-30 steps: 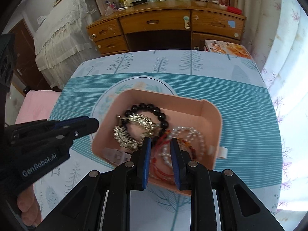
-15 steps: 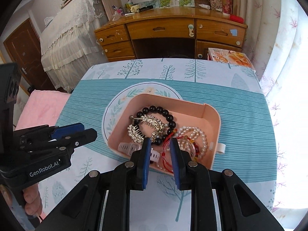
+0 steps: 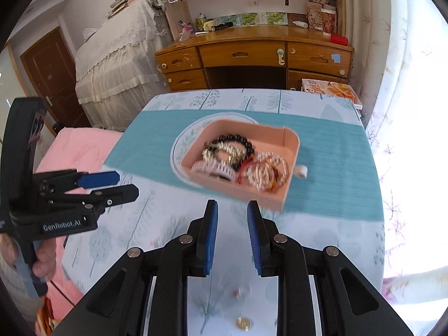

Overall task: Organize jewelry
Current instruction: 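Move left tool to green flower earring while right tool reaches it too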

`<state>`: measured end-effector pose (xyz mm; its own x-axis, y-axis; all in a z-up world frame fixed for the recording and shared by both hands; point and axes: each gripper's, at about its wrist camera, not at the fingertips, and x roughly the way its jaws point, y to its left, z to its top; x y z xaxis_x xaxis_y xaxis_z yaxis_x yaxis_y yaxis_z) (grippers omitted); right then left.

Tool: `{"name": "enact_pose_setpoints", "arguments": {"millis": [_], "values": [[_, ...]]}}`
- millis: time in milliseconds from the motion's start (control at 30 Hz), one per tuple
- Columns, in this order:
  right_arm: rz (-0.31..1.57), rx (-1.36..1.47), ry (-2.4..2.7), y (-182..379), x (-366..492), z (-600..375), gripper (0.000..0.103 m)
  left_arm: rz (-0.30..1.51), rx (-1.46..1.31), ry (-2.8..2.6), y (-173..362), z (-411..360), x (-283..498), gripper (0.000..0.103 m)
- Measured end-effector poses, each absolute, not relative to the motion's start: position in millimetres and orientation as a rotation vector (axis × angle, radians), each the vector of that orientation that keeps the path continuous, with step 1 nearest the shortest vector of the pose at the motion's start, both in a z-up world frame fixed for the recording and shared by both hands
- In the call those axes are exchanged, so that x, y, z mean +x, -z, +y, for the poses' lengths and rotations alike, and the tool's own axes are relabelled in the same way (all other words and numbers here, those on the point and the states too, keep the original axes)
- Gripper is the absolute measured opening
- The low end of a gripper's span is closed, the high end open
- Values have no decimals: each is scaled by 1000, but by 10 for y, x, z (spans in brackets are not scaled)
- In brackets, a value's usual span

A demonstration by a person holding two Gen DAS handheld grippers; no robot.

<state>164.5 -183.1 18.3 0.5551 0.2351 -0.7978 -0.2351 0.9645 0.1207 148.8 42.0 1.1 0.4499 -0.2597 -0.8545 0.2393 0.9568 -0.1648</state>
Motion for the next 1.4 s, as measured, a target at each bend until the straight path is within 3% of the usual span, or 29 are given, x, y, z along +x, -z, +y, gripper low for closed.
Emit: {"name": "enact_pose_setpoints", "arguments": {"millis": [333, 633, 900, 1400], "values": [[959, -5, -303, 55, 648, -2023, 22, 1087, 58, 443, 258, 89, 917, 52], [1023, -29, -370, 646, 229, -1831, 22, 1092, 78, 459, 624, 73, 778, 53], [1054, -57, -386, 996, 240, -1726, 22, 1118, -4, 435, 933, 141, 754, 53], [977, -113, -364, 1123, 492, -1494, 22, 1087, -150, 332, 978, 138, 904, 53]]}}
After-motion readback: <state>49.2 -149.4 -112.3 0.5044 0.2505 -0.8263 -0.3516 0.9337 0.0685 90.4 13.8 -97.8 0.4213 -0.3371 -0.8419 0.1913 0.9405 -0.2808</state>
